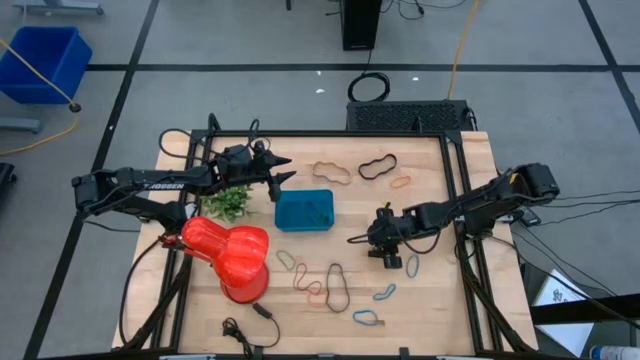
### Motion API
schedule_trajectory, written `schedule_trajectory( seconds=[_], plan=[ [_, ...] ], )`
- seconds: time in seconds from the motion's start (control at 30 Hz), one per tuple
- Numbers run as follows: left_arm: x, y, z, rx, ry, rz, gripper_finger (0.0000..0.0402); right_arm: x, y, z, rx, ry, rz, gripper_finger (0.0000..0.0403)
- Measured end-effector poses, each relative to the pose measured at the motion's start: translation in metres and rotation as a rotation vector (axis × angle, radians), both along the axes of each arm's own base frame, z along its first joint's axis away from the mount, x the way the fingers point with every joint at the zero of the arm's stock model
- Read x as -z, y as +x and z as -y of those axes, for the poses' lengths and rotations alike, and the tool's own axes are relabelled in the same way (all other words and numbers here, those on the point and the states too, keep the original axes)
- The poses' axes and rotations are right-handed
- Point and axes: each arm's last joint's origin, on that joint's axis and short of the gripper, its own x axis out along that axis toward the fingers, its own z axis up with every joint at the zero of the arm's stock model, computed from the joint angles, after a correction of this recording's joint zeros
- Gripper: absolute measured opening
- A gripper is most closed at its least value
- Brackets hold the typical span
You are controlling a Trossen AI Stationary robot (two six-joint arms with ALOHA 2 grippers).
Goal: Pick and place rubber bands into bin
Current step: Put the black rubber band into the blue bin
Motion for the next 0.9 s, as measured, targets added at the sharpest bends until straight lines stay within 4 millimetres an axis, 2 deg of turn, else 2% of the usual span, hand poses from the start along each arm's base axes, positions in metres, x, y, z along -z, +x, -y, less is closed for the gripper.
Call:
schedule_trajectory(
  seconds=[0.3, 0.57, 0.9],
  plan=[
    [0.0, 0.0, 0.0, 0.0, 0.0, 0.0, 0.0195, -0.0005, -0.001, 0.0002, 0.075, 0.043, -0.012, 0.011],
    [0.0, 0.0, 0.0001, 0.0, 0.0, 0.0, 0.0195, -0.0001, -0.0035, -0.0042, 0.105, 0.231, -0.08, 0.0108],
    [-0.0001, 0.0, 0.0, 0.0, 0.001, 0.001, 0.0195, 0.0019, -0.0042, -0.0066, 0.095, 0.24, -0.086, 0.009]
  ],
)
